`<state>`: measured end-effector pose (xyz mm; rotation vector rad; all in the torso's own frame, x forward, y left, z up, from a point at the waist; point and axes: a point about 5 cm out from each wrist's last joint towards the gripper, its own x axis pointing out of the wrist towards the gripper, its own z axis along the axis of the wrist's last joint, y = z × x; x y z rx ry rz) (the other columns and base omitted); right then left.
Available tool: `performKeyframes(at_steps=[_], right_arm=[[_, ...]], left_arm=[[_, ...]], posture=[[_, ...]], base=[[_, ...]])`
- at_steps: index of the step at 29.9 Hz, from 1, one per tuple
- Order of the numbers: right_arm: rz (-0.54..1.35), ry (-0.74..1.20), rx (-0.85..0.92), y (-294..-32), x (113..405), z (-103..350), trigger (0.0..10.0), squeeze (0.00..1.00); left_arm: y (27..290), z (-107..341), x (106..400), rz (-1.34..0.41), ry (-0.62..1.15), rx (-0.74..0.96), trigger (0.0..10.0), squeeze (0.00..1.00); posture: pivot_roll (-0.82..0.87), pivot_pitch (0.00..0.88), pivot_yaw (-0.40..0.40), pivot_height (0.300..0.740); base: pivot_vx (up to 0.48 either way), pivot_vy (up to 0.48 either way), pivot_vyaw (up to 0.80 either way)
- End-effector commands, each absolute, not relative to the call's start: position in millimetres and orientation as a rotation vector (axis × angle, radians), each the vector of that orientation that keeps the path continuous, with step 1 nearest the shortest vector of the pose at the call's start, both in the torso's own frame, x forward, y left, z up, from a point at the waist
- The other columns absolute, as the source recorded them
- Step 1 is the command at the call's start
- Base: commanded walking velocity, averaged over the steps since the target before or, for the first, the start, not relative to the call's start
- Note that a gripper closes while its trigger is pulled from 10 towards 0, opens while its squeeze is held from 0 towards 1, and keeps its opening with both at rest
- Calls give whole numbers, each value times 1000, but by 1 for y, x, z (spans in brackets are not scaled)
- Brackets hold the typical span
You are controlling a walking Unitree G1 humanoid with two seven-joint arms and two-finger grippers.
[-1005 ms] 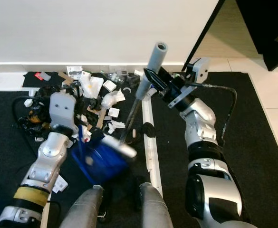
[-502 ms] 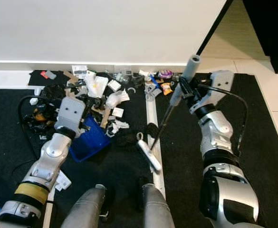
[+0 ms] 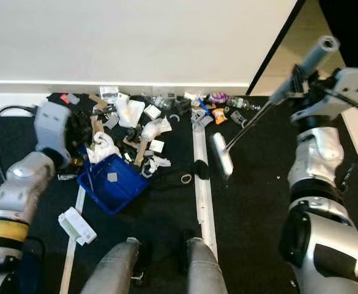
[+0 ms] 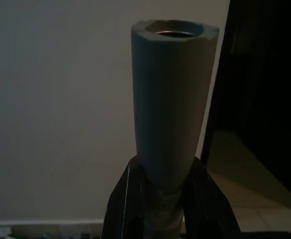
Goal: Sweep floor
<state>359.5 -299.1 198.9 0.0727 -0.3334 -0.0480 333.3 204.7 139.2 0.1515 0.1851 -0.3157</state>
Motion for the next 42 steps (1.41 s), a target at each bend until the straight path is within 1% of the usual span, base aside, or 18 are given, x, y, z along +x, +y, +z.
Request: performKeyframes(at_steps=[1, 5, 9, 11, 13, 14, 15, 16, 18, 21, 23, 25, 26, 28, 31, 35, 39, 42], right_arm=[[-42, -248, 34, -295, 356, 177, 10000, 0], [-24, -203, 18, -289, 356, 165, 10000, 0], [5, -168, 72, -280, 356, 153, 10000, 0], [60, -110, 77, -270, 355, 139, 10000, 0], [162, -30, 65, -252, 354, 123, 10000, 0], [184, -15, 61, -249, 354, 120, 10000, 0], [196, -7, 63, -246, 354, 118, 10000, 0], [196, -7, 63, -246, 354, 118, 10000, 0], [201, -8, 47, -242, 357, 121, 10000, 0], [195, -16, 11, -239, 361, 126, 10000, 0], [195, -16, 11, -239, 361, 126, 10000, 0], [169, -37, -29, -239, 364, 132, 10000, 0], [146, -56, -69, -242, 365, 137, 10000, 0], [146, -56, -69, -242, 365, 137, 10000, 0], [123, -122, -135, -250, 365, 151, 10000, 0], [85, -209, -161, -266, 364, 171, 10000, 0], [45, -188, -183, -277, 361, 170, 10000, 0], [11, -88, -213, -281, 357, 153, 10000, 0]], left_arm=[[187, 123, 331, -449, 260, 48, 10000, 0], [180, 121, 331, -480, 275, 54, 10000, 0], [169, 114, 328, -526, 312, 44, 10000, 0], [154, 107, 323, -574, 302, 64, 10000, 0], [131, 98, 309, -720, 317, 100, 10000, 0], [126, 96, 305, -756, 323, 107, 10000, 0], [123, 94, 301, -796, 337, 116, 10000, 0], [123, 94, 301, -796, 337, 116, 10000, 0], [116, 89, 288, -928, 387, 118, 10000, 0], [111, 89, 279, -1029, 410, 110, 10000, 0], [111, 89, 279, -1029, 410, 110, 10000, 0], [108, 89, 286, -997, 406, 103, 10000, 0], [106, 89, 295, -943, 381, 113, 10000, 0], [106, 89, 295, -943, 381, 113, 10000, 0], [101, 92, 313, -814, 319, 116, 10000, 0], [101, 97, 322, -698, 277, 120, 10000, 0], [101, 101, 322, -685, 249, 122, 10000, 0], [101, 107, 322, -683, 211, 85, 10000, 0]], posture=[[71, 285, -17, 740], [71, 285, -16, 740], [65, 286, -13, 740], [66, 290, -7, 740], [70, 296, -2, 740], [70, 296, -2, 740], [70, 296, -2, 740], [70, 296, -2, 740], [82, 299, -2, 740], [84, 300, -3, 740], [84, 300, -3, 740], [85, 299, -5, 740], [82, 298, -6, 740], [82, 298, -6, 740], [74, 301, -5, 740], [71, 302, -5, 740], [72, 305, -1, 740], [86, 315, 6, 740]], base=[[0, 0, 0], [0, 0, 0], [0, 0, 0], [0, 0, 0], [0, 0, 0], [0, 0, 0], [0, 0, 0], [0, 0, 0], [0, 0, 0], [0, 0, 0], [0, 0, 0], [0, 0, 0], [0, 0, 0], [0, 0, 0], [0, 0, 0], [0, 0, 0], [0, 0, 0], [0, 0, 0]])
